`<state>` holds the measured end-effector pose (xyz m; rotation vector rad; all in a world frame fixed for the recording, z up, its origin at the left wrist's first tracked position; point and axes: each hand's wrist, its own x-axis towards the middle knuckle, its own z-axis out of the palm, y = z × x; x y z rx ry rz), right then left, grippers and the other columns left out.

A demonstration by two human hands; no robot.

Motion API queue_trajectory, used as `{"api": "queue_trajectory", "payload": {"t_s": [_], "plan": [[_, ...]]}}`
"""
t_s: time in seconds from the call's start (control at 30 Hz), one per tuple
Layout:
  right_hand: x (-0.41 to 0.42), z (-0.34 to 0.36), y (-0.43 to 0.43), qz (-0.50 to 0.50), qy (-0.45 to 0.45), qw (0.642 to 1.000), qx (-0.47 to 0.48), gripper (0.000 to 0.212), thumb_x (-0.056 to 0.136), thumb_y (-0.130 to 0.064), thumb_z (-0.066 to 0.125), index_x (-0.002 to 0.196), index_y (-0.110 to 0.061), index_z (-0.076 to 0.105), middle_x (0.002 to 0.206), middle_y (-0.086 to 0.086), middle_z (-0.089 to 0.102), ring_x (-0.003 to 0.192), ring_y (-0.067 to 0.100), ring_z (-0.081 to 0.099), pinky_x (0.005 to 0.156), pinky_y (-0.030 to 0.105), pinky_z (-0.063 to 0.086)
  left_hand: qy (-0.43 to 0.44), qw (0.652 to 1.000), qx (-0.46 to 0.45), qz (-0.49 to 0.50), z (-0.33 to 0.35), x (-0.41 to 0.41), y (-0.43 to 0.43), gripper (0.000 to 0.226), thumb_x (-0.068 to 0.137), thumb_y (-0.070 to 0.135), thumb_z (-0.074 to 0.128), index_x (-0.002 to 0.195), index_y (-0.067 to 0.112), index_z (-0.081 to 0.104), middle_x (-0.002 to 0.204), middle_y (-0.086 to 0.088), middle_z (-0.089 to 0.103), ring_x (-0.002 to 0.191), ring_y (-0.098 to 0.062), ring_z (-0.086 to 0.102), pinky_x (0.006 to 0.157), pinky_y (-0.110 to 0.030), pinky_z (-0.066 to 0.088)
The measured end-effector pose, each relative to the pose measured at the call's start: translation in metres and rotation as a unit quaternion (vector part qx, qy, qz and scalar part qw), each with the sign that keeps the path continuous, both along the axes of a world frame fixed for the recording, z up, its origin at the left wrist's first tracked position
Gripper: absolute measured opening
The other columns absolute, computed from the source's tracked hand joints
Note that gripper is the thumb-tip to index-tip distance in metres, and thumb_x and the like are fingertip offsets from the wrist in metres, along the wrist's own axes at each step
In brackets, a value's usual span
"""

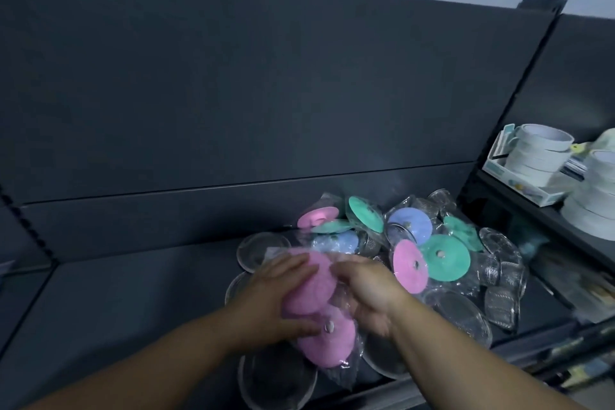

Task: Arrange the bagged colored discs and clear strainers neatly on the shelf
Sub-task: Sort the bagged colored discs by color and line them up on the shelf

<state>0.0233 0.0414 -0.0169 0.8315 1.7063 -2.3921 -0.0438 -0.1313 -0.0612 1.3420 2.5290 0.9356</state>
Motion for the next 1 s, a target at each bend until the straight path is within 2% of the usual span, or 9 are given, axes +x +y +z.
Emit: {"api": "queue_trajectory", "payload": {"t_s": [0.07,0.17,0.23,0.33,0.47,0.63,0.73,0.87,1.0], "plan": [[0.000,-0.002,0.005,-0.026,-0.022,0.992,0.123,0.020,0.089,0.005,0.049,0.086,-0.007,0.065,0.054,0.005,0.057,0.039,0.012,0.047,0.038,0.020,0.037,-0.085,0.994,0.044,0.060,0.003,-0.007,-0.005,0.101,0.050,0.096,0.043,0.135,0.042,0.041,0.146,0.023,0.026,0.139,0.003,0.018,0.113,-0.017,0.017],[-0.003,-0.002,0.013,-0.038,-0.019,0.972,0.232,0.024,0.089,0.003,0.047,0.091,-0.014,0.063,0.049,0.001,0.052,0.039,0.012,0.041,0.038,0.019,0.031,-0.105,0.972,0.077,0.197,-0.005,-0.026,-0.007,0.073,0.078,0.063,0.058,0.137,0.022,0.048,0.143,0.006,0.043,0.132,-0.012,0.041,0.103,-0.014,0.030],[-0.005,-0.004,0.020,-0.053,-0.020,0.966,0.251,0.022,0.092,0.001,0.046,0.095,-0.013,0.064,0.052,0.003,0.054,0.041,0.014,0.045,0.038,0.019,0.033,-0.126,0.962,0.002,0.241,-0.010,-0.036,-0.005,0.064,0.089,0.045,0.057,0.144,0.017,0.038,0.147,-0.004,0.042,0.129,-0.020,0.045,0.104,-0.022,0.034],[-0.007,-0.007,0.038,-0.040,-0.029,0.934,0.354,0.019,0.096,-0.009,0.048,0.093,-0.015,0.065,0.058,0.002,0.062,0.042,0.012,0.054,0.042,0.021,0.042,-0.190,0.944,-0.039,0.266,-0.012,-0.045,0.005,0.068,0.091,0.042,0.056,0.148,0.016,0.030,0.146,-0.008,0.045,0.129,-0.024,0.047,0.104,-0.027,0.037],[-0.013,-0.004,0.062,0.002,-0.040,0.870,0.491,0.019,0.095,-0.016,0.047,0.093,-0.021,0.066,0.073,0.008,0.071,0.067,0.028,0.069,0.068,0.039,0.057,-0.189,0.939,-0.050,0.281,-0.008,-0.050,0.020,0.066,0.088,0.039,0.062,0.144,0.017,0.036,0.136,-0.006,0.054,0.124,-0.022,0.051,0.097,-0.023,0.038],[-0.027,-0.004,0.079,0.103,-0.035,0.852,0.512,0.018,0.092,-0.015,0.048,0.089,-0.026,0.062,0.072,0.001,0.067,0.072,0.028,0.067,0.068,0.036,0.055,-0.191,0.931,-0.080,0.301,-0.003,-0.052,0.029,0.071,0.082,0.036,0.069,0.141,0.014,0.038,0.134,-0.005,0.054,0.119,-0.021,0.053,0.090,-0.020,0.039],[-0.034,-0.011,0.080,0.187,-0.008,0.817,0.545,0.016,0.089,-0.022,0.057,0.101,-0.031,0.063,0.088,-0.004,0.066,0.082,0.021,0.063,0.082,0.032,0.053,-0.206,0.922,-0.106,0.310,-0.001,-0.052,0.033,0.080,0.079,0.040,0.071,0.145,0.013,0.035,0.140,-0.007,0.049,0.124,-0.022,0.050,0.094,-0.021,0.039],[-0.047,-0.007,0.069,0.295,0.034,0.718,0.629,0.057,0.081,-0.035,0.069,0.134,-0.031,0.050,0.134,-0.005,0.055,0.120,0.015,0.053,0.098,0.022,0.039,-0.191,0.918,-0.114,0.327,0.004,-0.051,0.036,0.073,0.080,0.036,0.072,0.142,0.012,0.040,0.141,-0.006,0.049,0.126,-0.020,0.048,0.092,-0.018,0.036],[-0.061,-0.007,0.067,0.373,0.057,0.684,0.624,0.073,0.081,-0.034,0.070,0.145,-0.030,0.035,0.148,-0.004,0.042,0.133,0.017,0.041,0.103,0.022,0.032,-0.211,0.903,-0.053,0.371,0.002,-0.047,0.035,0.059,0.078,0.021,0.075,0.132,0.010,0.053,0.115,-0.010,0.062,0.101,-0.021,0.059,0.078,-0.018,0.040]]}}
